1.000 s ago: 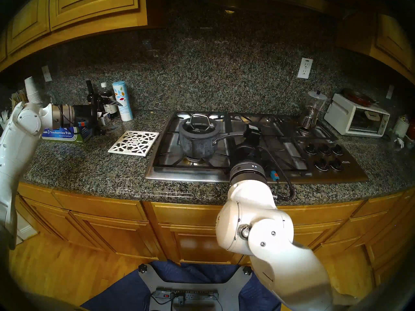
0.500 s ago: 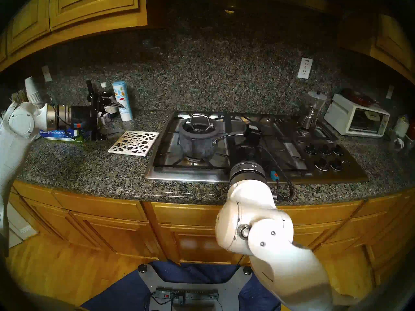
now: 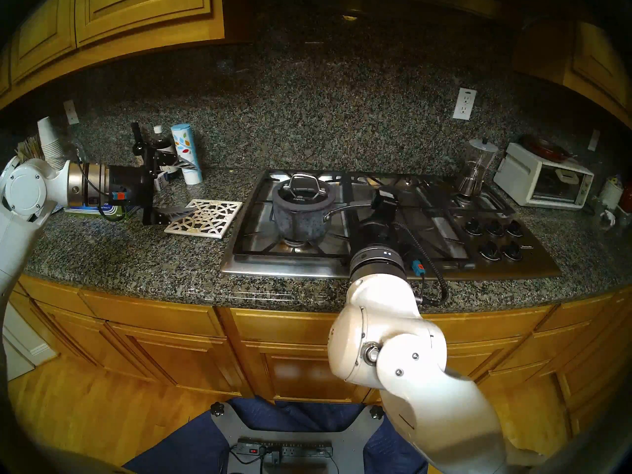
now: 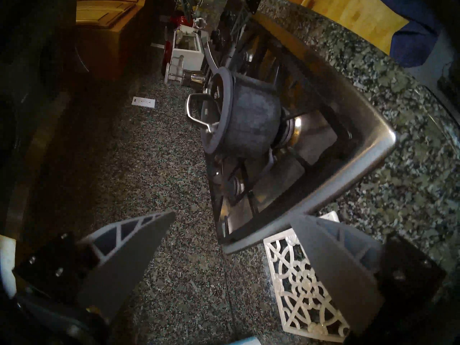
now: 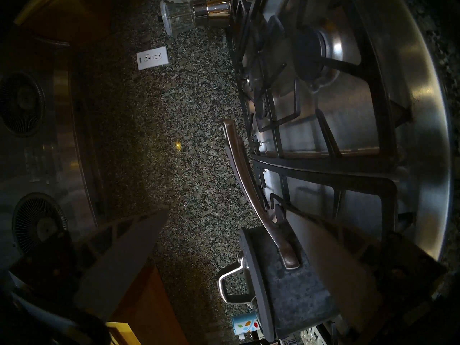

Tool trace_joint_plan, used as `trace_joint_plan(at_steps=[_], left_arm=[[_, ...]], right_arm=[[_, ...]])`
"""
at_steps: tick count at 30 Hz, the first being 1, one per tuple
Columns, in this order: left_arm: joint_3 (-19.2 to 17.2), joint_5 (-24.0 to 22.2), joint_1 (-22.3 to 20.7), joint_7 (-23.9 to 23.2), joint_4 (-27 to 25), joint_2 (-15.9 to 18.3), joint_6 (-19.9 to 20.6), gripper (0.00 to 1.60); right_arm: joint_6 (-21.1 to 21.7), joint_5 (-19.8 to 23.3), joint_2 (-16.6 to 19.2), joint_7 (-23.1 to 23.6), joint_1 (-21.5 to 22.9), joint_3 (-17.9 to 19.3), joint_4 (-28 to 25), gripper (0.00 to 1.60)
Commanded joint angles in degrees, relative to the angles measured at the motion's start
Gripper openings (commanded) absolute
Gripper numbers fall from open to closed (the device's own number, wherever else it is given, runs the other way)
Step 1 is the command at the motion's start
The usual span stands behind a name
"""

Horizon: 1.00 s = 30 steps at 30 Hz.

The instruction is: Pick up the pot, put it on the stove, take off the pot lid

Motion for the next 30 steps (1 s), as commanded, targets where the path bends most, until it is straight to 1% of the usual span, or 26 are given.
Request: trace_joint_plan(at_steps=[1, 7, 15, 19, 30], left_arm=[[-3.0, 0.0, 1.8, 2.0, -4.2, -0.5, 2.3, 1.60], [-2.7, 1.3, 2.8, 3.0, -7.3, -1.6, 3.5, 1.60], [-1.8, 2.9, 2.0, 4.0, -11.0, -3.3, 6.9, 1.60], [-1.8, 3.5, 1.9, 4.2, -11.6, -3.7, 8.2, 1.60], [-2.1, 4.4, 2.0, 4.1, -12.2, -4.4, 9.4, 1.60]], right_arm=[[0.1, -1.7, 0.0, 0.2, 1.2, 0.1, -1.6, 1.60], [0.1, -2.0, -0.1, 0.0, 1.2, 0.1, -1.6, 1.60], [0.1, -2.2, -0.2, -0.2, 1.2, 0.1, -1.6, 1.60], [0.1, -2.4, -0.3, -0.4, 1.2, 0.1, -1.6, 1.60], [0.2, -2.8, -0.4, -0.7, 1.2, 0.0, -1.6, 1.60]])
